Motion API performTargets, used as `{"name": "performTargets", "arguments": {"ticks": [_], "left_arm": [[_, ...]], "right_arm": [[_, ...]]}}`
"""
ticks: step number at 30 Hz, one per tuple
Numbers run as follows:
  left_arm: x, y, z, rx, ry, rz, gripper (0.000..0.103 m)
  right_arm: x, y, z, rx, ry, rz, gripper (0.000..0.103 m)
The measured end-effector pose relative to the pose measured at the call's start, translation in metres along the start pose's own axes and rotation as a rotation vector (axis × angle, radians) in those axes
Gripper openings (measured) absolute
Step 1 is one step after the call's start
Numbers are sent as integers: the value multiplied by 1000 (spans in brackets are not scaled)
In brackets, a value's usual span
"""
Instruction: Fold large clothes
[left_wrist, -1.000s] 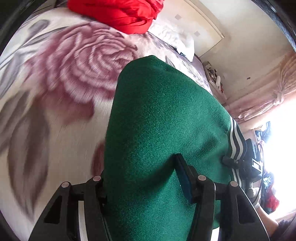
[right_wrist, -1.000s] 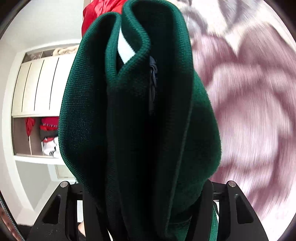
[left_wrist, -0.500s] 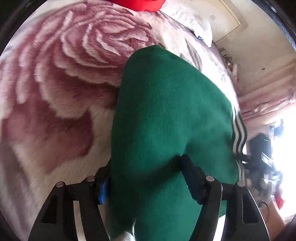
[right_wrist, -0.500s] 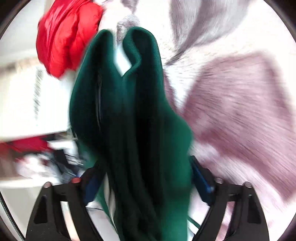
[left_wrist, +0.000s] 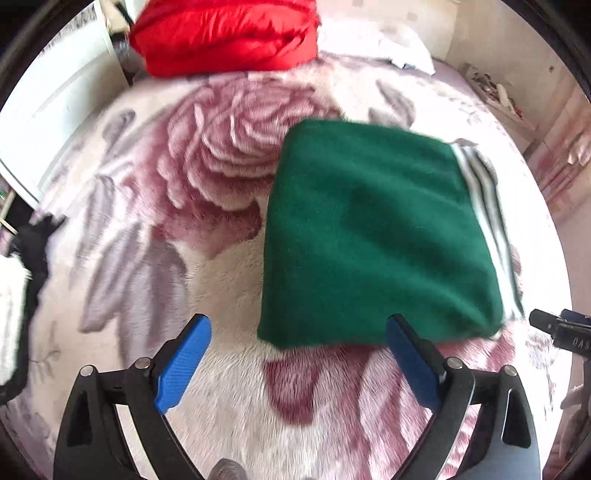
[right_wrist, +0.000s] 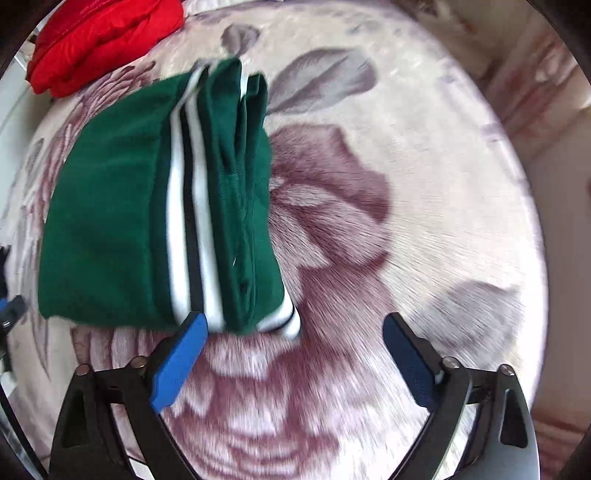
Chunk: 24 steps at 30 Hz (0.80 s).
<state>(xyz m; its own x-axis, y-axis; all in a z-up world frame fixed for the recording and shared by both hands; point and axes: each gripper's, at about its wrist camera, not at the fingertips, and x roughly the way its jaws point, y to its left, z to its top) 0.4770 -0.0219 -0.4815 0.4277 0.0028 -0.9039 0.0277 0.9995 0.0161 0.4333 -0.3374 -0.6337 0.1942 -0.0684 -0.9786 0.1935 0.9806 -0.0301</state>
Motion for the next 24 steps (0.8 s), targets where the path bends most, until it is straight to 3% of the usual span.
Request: {"name": "performTargets", "arguments": {"ticks": [6, 10, 15, 24], "left_arm": [[-102, -19, -8, 11, -93, 17, 101], [-173, -27, -16, 12, -123, -3, 101], [-274, -36, -39, 24, -173, -28, 101], [-414, -44, -87, 36, -256, -49, 101]], "right_arm": [[-131, 8, 28, -6, -118, -123, 102], [-234, 21, 7, 16, -185, -172, 102], [-349, 8, -38, 51, -263, -186, 102], [-505, -2, -121, 38, -391, -202, 102]]}}
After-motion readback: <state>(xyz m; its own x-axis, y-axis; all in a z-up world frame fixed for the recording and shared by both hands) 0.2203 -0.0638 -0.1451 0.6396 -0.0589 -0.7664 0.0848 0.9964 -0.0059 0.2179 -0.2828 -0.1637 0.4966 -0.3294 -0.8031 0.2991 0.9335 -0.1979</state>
